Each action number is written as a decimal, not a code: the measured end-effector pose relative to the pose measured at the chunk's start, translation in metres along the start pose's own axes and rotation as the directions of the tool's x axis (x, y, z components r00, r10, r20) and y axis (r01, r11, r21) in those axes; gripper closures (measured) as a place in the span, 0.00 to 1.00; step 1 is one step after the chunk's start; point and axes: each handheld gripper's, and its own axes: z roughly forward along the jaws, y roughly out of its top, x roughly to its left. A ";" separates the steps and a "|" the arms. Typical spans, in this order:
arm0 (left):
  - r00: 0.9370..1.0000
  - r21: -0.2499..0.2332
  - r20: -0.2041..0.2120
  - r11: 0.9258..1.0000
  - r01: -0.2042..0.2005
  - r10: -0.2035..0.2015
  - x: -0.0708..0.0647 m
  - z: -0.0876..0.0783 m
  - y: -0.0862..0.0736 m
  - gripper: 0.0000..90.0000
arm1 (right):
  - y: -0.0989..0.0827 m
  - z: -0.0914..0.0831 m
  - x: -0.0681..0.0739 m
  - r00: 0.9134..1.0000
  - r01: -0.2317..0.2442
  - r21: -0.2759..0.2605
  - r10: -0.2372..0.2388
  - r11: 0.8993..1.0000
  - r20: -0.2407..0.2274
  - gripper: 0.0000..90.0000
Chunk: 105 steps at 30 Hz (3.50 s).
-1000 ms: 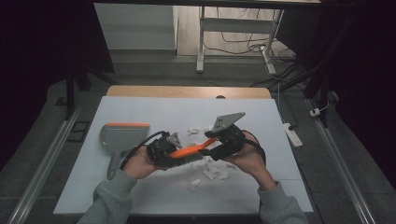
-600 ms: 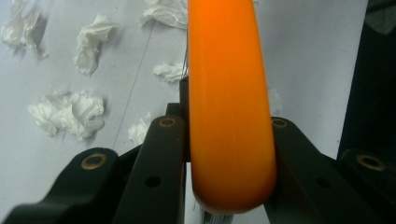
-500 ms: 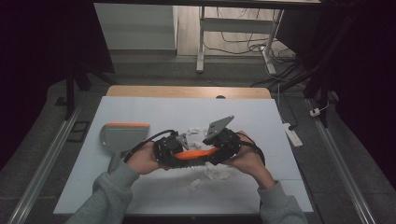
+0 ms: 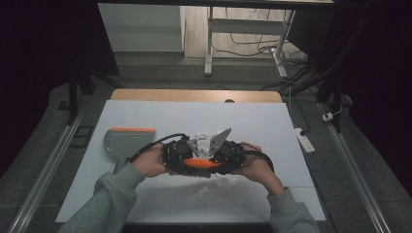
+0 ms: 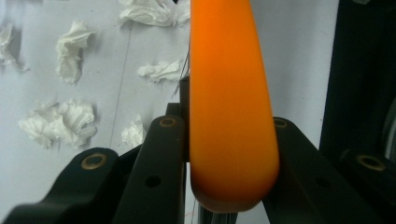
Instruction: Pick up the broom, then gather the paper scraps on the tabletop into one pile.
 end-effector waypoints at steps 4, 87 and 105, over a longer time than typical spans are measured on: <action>0.999 -0.046 -0.027 0.999 -0.019 0.017 0.001 -0.003 -0.004 0.86 | 0.000 -0.003 0.001 1.000 0.019 -0.016 -0.019 1.000 0.015 0.76; 0.744 -0.570 -0.288 0.733 0.373 -0.602 -0.049 -0.010 -0.208 0.31 | -0.073 -0.015 -0.090 0.814 -0.522 0.295 0.364 0.800 0.453 0.78; 0.742 -0.567 -0.283 0.730 0.381 -0.607 -0.049 -0.009 -0.208 0.31 | -0.044 -0.033 -0.108 0.815 -0.499 0.084 0.433 0.863 0.384 0.78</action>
